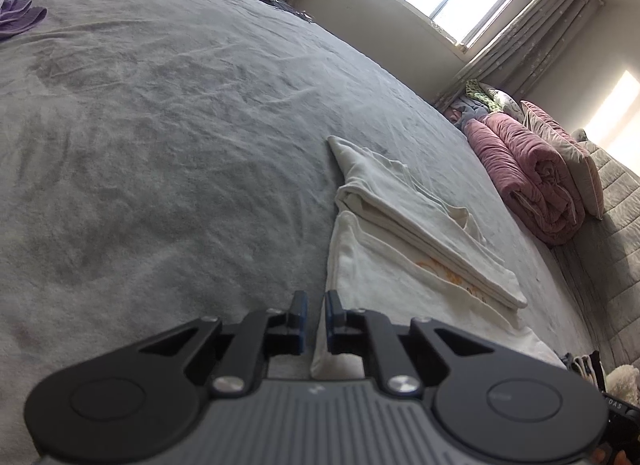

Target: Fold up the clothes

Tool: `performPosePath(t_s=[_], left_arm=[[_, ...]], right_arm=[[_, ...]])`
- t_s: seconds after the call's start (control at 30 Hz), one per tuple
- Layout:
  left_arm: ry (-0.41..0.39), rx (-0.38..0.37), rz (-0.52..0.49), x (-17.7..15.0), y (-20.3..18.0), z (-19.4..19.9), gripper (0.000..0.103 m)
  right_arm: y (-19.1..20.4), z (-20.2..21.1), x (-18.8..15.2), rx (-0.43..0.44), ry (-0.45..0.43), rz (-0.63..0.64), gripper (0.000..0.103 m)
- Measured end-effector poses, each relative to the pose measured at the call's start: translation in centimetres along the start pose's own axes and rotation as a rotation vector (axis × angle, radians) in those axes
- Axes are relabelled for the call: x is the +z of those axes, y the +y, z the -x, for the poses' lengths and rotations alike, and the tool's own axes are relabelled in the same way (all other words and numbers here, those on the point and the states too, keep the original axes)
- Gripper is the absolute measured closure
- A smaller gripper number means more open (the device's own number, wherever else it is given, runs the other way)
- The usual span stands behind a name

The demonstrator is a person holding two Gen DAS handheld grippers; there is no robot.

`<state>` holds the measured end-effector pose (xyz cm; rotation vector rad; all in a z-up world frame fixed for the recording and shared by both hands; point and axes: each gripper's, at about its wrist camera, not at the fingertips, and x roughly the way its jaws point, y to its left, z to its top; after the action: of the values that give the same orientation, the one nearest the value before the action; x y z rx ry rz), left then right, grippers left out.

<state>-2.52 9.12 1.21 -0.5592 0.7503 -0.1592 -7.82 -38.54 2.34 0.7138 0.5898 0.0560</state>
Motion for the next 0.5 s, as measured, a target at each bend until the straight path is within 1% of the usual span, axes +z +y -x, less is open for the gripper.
performPosePath(t_s=[0.07, 0.17, 0.27, 0.33, 0.43, 0.5], left_arm=[[0.014, -0.022, 0.013, -0.1, 0.3, 0.1, 0.092], [0.026, -0.034, -0.015, -0.6, -0.2, 0.0, 0.087], [0.050, -0.053, -0.018, -1.2, -0.5, -0.2, 0.078], [0.065, -0.061, -0.022, -1.5, -0.6, -0.3, 0.068], [0.083, -0.060, -0.018, -1.8, -0.6, -0.5, 0.060], [0.092, -0.074, -0.003, -1.9, -0.5, -0.5, 0.057]], right_arm=[[0.0, -0.3, -0.1, -0.009, 0.015, 0.002, 0.088], [-0.2, -0.7, -0.1, -0.018, 0.034, -0.005, 0.088], [-0.4, -0.6, -0.1, -0.013, 0.026, -0.016, 0.088], [-0.2, -0.3, 0.0, 0.000, 0.006, -0.019, 0.088], [0.0, 0.1, 0.2, 0.016, -0.017, -0.018, 0.088], [0.2, 0.1, 0.2, 0.015, -0.022, -0.017, 0.088]])
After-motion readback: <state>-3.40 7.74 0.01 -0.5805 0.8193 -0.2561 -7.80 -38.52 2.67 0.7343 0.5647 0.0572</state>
